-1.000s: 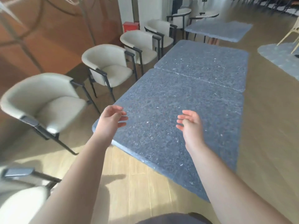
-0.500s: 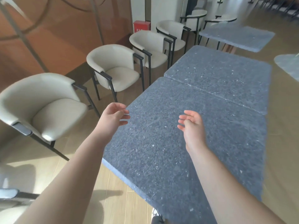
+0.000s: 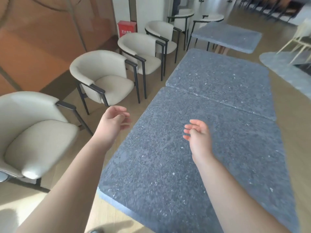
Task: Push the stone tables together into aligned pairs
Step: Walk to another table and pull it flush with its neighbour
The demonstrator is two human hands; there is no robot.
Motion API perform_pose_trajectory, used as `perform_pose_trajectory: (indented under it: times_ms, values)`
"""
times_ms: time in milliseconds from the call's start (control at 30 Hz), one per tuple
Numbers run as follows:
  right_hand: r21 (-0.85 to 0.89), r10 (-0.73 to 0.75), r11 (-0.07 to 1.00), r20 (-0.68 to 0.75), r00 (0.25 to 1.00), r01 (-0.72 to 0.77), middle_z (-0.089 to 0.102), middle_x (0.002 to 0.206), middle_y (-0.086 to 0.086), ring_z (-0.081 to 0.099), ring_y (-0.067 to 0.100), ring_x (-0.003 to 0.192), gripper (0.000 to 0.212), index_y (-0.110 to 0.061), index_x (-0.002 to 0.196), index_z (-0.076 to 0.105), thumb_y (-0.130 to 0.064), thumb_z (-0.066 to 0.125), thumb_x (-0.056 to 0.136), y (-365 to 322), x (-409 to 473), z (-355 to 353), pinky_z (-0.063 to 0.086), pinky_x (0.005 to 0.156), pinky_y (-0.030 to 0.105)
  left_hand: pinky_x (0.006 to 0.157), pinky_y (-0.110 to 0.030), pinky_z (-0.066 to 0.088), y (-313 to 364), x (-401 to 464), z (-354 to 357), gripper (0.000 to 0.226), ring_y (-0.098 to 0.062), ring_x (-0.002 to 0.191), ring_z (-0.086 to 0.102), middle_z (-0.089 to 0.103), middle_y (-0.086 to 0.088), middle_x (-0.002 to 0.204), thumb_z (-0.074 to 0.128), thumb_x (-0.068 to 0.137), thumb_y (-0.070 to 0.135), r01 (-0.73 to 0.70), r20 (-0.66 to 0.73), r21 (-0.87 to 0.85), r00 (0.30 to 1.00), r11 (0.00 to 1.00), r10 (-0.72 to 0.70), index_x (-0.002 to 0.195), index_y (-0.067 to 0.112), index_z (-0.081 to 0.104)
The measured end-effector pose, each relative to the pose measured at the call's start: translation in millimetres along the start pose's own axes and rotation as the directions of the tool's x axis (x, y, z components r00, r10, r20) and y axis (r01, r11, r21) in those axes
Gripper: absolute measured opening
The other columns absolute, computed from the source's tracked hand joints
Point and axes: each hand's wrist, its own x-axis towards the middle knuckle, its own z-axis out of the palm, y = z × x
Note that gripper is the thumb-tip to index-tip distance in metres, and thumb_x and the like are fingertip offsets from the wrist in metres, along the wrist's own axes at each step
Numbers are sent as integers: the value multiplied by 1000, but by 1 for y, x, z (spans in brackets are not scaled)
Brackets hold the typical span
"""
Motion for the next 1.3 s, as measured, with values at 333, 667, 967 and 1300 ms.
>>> perform_pose_trajectory:
  times_ms: [333, 667, 967, 1300]
  values:
    - [110, -41, 991, -270, 962, 73, 61, 93, 5, 59, 16, 82, 37, -10, 113, 54, 10, 31, 92, -5, -105, 169, 51, 73, 30, 93, -51, 54, 18, 61, -156, 20, -27, 91, 65, 66, -4, 95, 44, 100, 2, -28, 301, 25, 953, 999, 19, 112, 10, 58]
    - [129, -82, 983, -322, 943, 129, 61, 95, 4, 59, 14, 82, 35, -12, 113, 54, 7, 31, 95, -19, -180, 261, 53, 79, 33, 92, -45, 56, 39, 54, -235, 22, -17, 83, 67, 66, -3, 96, 44, 103, 6, -69, 398, -45, 914, 997, 81, 121, 3, 55]
    - [104, -83, 986, -364, 928, 129, 61, 92, 1, 59, 13, 82, 32, -13, 113, 54, 5, 32, 97, -13, -205, 258, 53, 81, 34, 91, -43, 57, 39, 47, -252, 24, -19, 84, 67, 66, -4, 97, 44, 102, 5, -74, 446, -42, 891, 996, 85, 123, 1, 55]
    - [153, -79, 974, -455, 887, 166, 61, 89, 1, 60, 16, 84, 36, -12, 111, 54, 11, 33, 94, 1, -245, 132, 52, 77, 31, 82, -40, 56, 43, -21, -171, 17, -23, 86, 67, 67, -4, 95, 45, 101, 3, -128, 573, -15, 812, 992, 113, 112, 8, 57]
